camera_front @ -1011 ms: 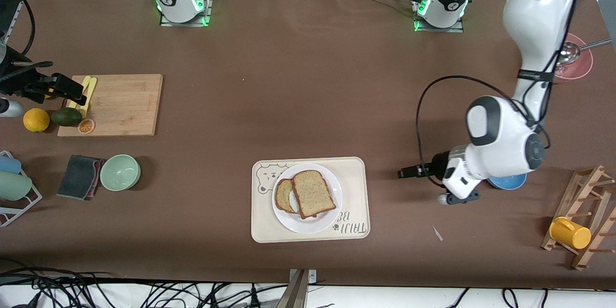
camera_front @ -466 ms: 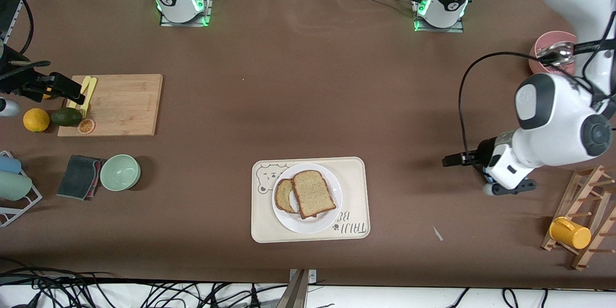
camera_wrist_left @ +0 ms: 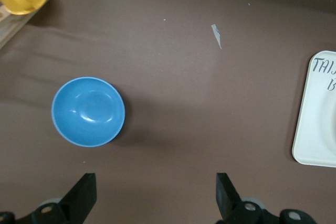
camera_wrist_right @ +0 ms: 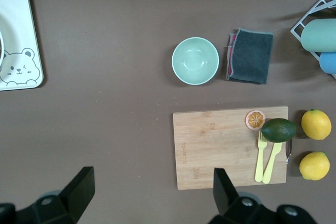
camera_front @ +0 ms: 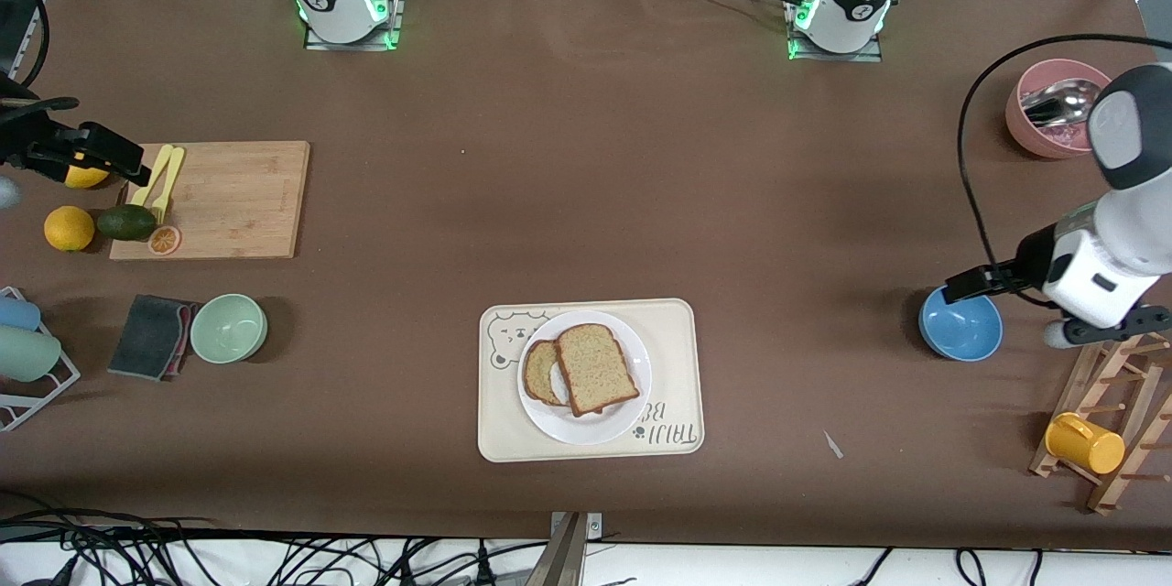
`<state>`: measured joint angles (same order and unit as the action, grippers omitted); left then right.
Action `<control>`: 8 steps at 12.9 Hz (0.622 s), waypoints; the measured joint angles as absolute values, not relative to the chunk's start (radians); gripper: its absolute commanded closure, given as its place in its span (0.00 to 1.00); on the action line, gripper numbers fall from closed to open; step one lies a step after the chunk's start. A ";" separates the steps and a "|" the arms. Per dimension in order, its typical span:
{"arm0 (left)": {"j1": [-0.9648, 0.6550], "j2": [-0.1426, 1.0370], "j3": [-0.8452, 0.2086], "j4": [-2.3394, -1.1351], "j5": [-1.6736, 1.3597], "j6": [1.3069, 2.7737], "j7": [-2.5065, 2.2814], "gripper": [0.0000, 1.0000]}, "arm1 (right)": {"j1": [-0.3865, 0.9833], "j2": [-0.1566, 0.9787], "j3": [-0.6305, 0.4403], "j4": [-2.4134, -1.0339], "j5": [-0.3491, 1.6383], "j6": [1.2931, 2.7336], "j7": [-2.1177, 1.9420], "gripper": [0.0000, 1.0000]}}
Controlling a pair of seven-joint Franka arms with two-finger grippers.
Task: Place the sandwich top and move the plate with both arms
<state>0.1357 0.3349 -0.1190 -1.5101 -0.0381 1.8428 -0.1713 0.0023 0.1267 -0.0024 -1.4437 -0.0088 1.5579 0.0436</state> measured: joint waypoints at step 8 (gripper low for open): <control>0.137 0.259 -0.120 -1.510 -0.029 1.743 -0.171 0.00 | -0.013 0.153 -0.010 -1.442 -0.009 1.557 0.049 0.00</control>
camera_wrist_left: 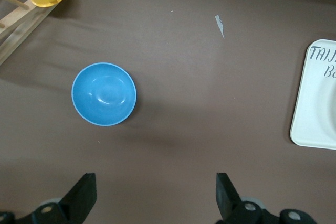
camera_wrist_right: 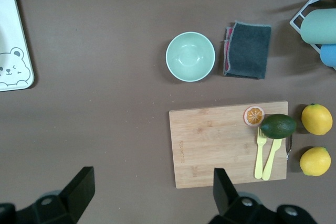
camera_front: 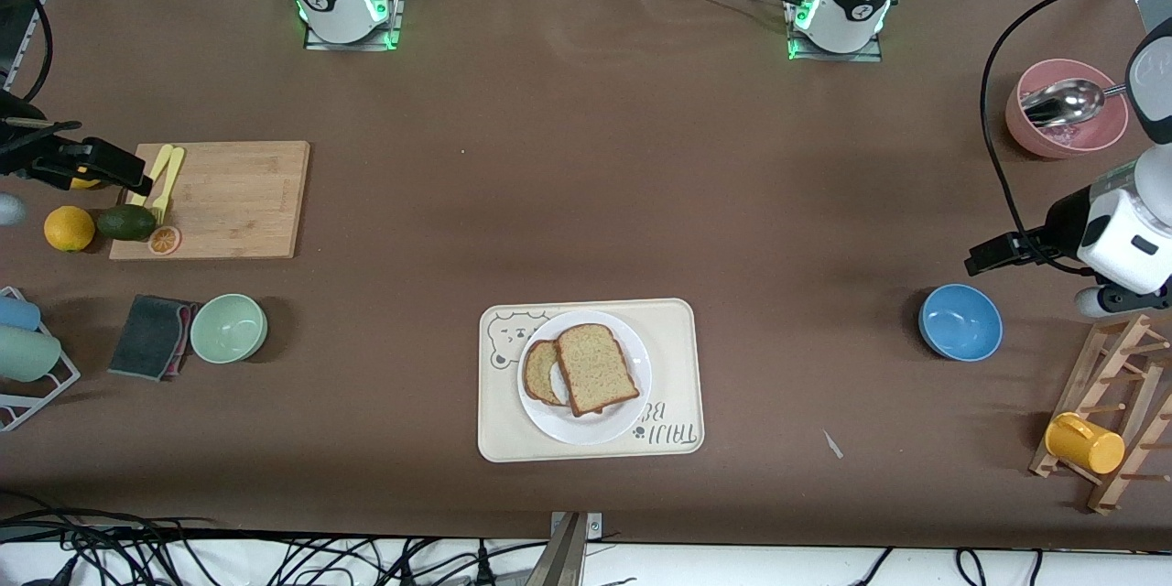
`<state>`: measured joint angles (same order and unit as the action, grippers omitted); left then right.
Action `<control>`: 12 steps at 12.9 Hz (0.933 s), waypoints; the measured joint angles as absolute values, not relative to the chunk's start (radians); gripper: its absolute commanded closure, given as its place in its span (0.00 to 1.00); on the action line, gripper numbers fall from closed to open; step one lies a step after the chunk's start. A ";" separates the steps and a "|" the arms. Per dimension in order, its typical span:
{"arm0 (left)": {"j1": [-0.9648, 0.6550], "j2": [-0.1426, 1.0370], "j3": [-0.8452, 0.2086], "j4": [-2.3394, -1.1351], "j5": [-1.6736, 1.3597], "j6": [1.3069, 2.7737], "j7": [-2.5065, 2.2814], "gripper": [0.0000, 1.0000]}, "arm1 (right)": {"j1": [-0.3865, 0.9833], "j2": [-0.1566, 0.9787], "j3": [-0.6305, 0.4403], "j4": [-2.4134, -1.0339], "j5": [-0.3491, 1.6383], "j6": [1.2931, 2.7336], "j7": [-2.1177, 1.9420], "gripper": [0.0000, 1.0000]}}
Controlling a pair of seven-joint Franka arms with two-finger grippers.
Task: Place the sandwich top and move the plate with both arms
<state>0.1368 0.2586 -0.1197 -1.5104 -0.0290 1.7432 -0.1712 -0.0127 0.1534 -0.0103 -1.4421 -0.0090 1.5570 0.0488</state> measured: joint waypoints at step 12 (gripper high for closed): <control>0.126 0.197 -0.120 -1.513 0.021 1.695 -0.171 0.00 | -0.007 0.168 -0.005 -1.433 -0.015 1.559 0.051 0.00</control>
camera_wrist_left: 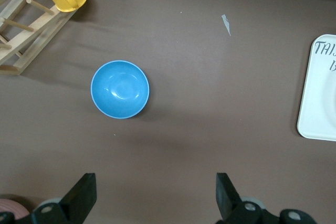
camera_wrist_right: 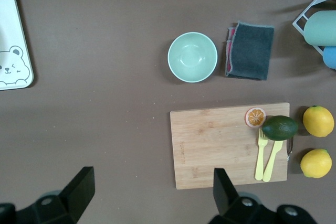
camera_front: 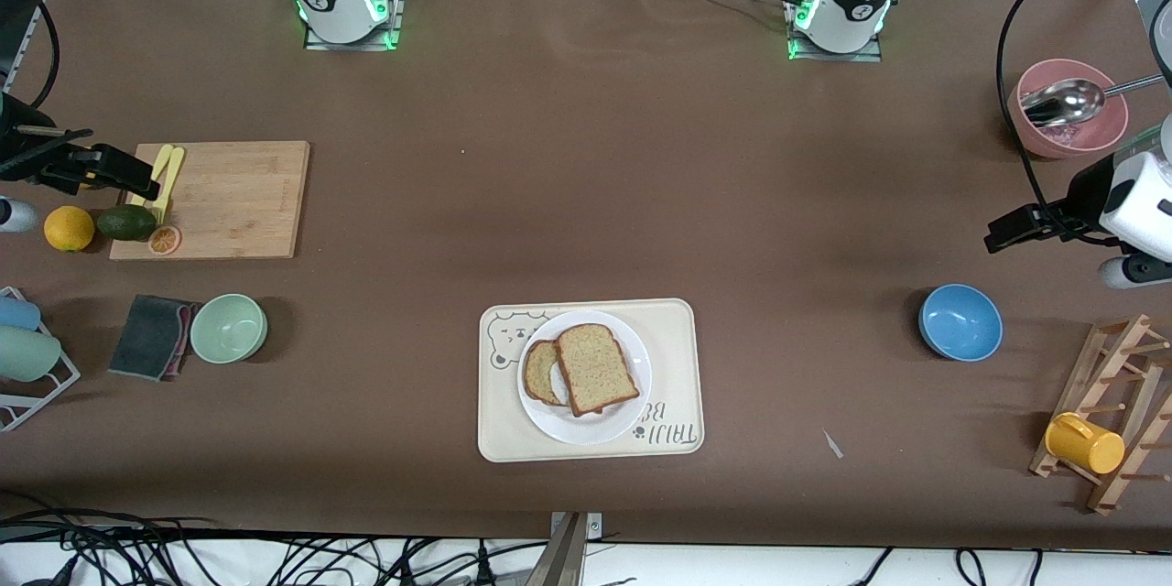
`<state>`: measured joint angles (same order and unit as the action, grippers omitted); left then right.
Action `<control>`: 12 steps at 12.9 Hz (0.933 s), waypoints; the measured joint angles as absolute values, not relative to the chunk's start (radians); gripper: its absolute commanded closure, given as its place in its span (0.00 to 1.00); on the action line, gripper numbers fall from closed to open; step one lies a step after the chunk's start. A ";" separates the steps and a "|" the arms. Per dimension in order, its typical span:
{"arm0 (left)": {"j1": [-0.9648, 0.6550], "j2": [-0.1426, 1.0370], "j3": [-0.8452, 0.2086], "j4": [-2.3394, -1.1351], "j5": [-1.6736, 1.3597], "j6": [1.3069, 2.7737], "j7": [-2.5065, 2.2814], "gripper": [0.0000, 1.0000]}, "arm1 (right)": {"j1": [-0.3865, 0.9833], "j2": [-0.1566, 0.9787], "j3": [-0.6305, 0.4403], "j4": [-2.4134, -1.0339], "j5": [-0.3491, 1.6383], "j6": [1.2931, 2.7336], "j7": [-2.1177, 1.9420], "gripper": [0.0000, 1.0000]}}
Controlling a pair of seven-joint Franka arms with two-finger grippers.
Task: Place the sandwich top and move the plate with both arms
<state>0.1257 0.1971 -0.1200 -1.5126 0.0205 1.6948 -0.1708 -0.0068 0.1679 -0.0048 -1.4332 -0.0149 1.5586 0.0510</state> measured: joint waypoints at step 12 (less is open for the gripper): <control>-0.086 0.127 0.071 -1.550 0.023 1.631 -0.171 0.00 | 0.028 0.185 -0.002 -1.402 -0.014 1.564 0.051 0.00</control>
